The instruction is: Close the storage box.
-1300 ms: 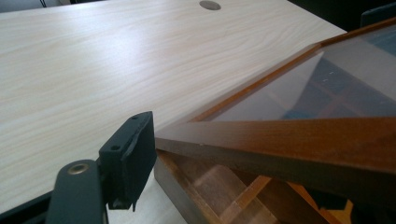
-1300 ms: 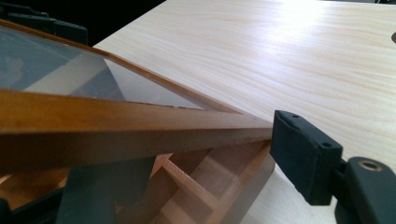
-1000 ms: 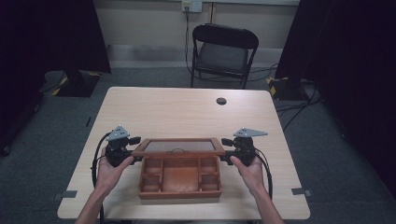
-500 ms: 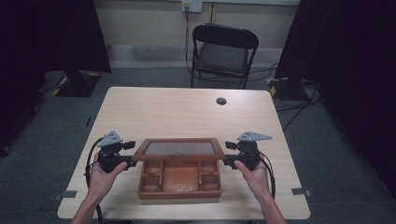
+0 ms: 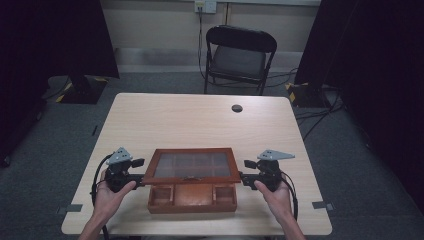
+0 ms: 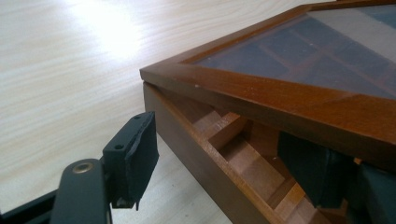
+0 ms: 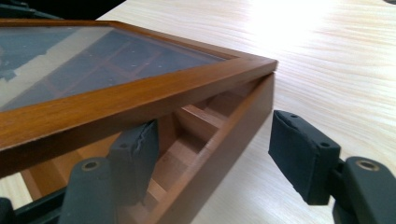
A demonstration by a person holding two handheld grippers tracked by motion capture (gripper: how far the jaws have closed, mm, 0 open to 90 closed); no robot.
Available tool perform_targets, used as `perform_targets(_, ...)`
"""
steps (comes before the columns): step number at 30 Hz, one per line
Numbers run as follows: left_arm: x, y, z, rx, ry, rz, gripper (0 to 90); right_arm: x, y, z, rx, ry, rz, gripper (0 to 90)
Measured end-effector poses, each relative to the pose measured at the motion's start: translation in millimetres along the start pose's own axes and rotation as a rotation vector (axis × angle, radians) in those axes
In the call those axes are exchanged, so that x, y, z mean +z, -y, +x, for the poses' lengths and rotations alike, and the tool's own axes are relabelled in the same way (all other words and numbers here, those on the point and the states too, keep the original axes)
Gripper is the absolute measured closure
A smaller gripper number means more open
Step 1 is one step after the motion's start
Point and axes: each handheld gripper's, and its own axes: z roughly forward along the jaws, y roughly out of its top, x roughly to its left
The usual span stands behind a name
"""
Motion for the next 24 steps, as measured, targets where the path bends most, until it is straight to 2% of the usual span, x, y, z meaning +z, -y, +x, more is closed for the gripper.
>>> perform_targets(3,-0.7,1.6,1.2,0.003,-0.008,0.008,28.8,-2.9,1.4,-2.4,0.001,0.004,-0.003,33.0)
perform_targets(10,-5.2,10.0,3.6,-0.019,-0.009,0.012,28.5,-4.9,6.1,-2.8,-0.008,0.011,0.022,32.9)
perform_targets(12,-5.0,11.4,3.2,-0.005,-0.012,0.022,29.3,-4.7,8.7,-2.8,-0.005,0.014,0.026,33.0)
perform_targets(16,-4.4,12.7,2.8,-0.006,-0.006,0.039,29.7,-5.3,12.7,-3.8,0.006,0.011,0.030,32.9)
perform_targets(18,-4.2,13.1,2.9,-0.018,-0.004,0.028,29.5,-6.9,13.2,-3.7,0.004,0.014,0.026,33.0)
perform_targets(21,-3.3,14.7,2.7,-0.008,-0.006,0.046,29.7,-8.8,13.6,-3.4,0.004,0.019,0.025,33.9)
perform_targets(23,-0.4,18.6,2.2,0.018,-0.005,0.092,29.9,-9.4,16.1,-3.6,0.017,0.011,0.018,34.5)
perform_targets(24,-1.8,21.7,2.9,0.014,-0.007,0.079,29.6,-9.8,17.6,-3.8,0.015,0.012,0.023,33.8)
